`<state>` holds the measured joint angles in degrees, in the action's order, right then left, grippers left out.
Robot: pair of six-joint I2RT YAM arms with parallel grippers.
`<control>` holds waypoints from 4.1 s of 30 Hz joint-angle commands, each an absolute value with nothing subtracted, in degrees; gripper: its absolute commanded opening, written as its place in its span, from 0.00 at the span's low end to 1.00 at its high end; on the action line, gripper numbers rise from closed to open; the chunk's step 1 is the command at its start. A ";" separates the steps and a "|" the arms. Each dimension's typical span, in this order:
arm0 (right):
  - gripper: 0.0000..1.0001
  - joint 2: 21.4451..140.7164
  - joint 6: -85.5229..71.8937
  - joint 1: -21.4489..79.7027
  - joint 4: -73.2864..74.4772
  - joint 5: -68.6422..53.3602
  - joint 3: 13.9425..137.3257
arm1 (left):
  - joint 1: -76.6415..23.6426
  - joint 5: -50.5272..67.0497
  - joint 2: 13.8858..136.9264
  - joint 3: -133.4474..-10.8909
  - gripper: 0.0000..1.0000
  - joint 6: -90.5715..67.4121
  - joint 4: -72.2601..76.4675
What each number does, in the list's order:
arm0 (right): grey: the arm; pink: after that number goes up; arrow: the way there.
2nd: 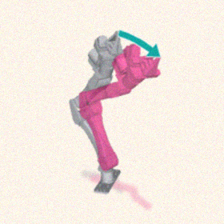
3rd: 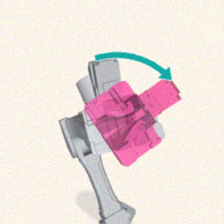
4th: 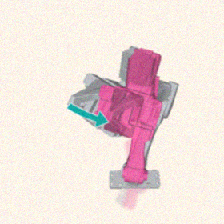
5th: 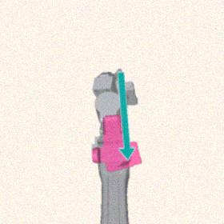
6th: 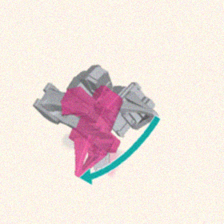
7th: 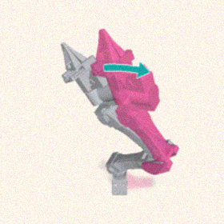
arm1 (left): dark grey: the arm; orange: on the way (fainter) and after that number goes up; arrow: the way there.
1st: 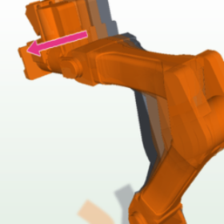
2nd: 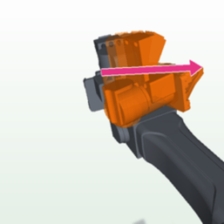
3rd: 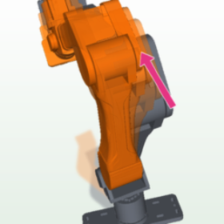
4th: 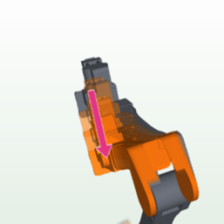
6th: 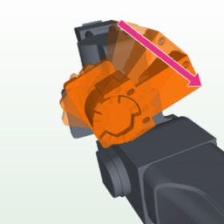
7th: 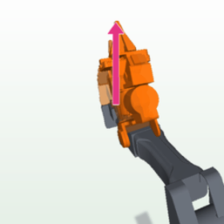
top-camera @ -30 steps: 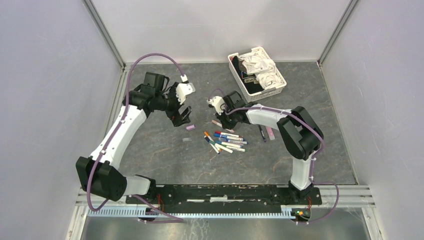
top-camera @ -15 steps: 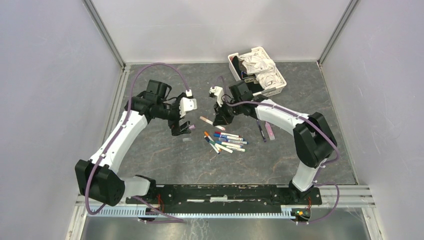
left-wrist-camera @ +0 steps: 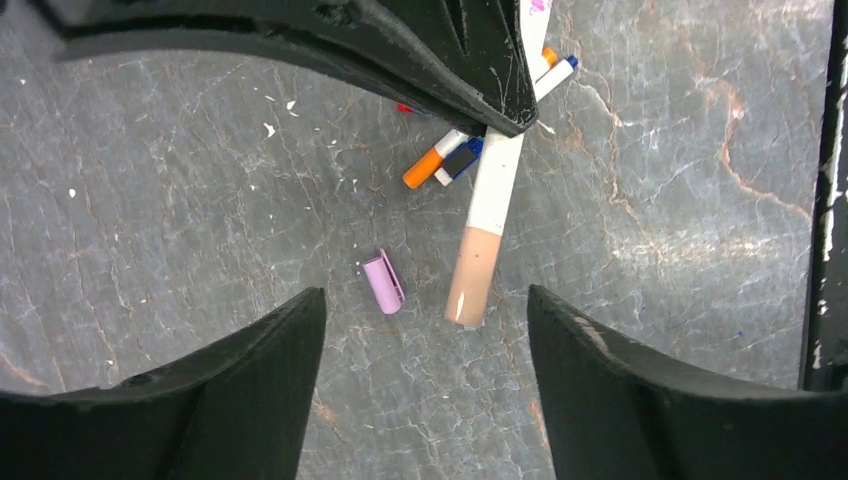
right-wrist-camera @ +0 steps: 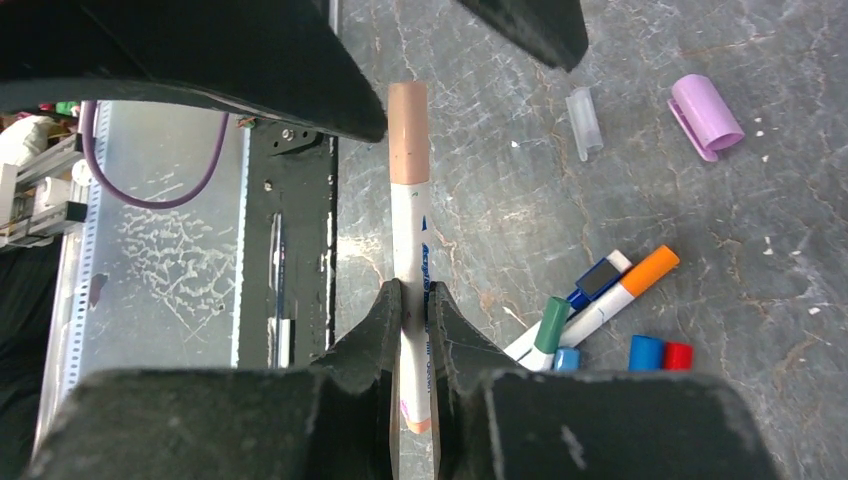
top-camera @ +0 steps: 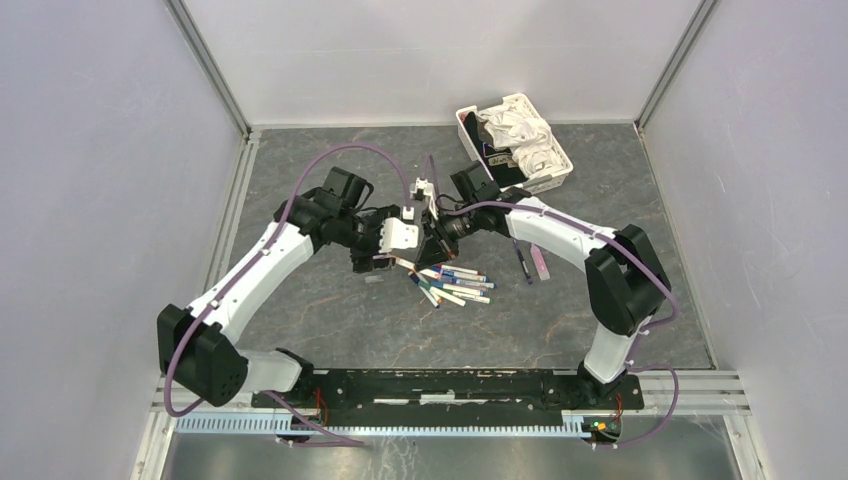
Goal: Open the pen caps
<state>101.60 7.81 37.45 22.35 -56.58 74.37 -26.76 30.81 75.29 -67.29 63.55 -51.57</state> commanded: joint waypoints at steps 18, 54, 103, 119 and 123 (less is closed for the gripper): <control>0.29 107.93 -2.99 38.63 15.74 -64.15 77.62 | -32.52 25.99 75.61 -64.23 0.02 70.46 -54.40; 0.00 81.13 -10.99 18.69 12.56 -16.17 48.71 | -15.16 24.70 80.47 -53.00 0.02 67.82 -37.98; 0.49 76.02 -11.72 9.54 4.14 12.08 38.92 | -11.67 1.77 77.77 -67.67 1.00 29.81 -28.54; 0.48 84.62 2.72 32.65 5.99 -9.43 49.95 | -7.29 18.71 81.82 -78.49 1.00 30.35 -45.89; 0.47 90.28 6.07 35.92 8.20 -11.05 54.32 | -7.30 22.49 82.12 -78.65 1.00 34.12 -51.56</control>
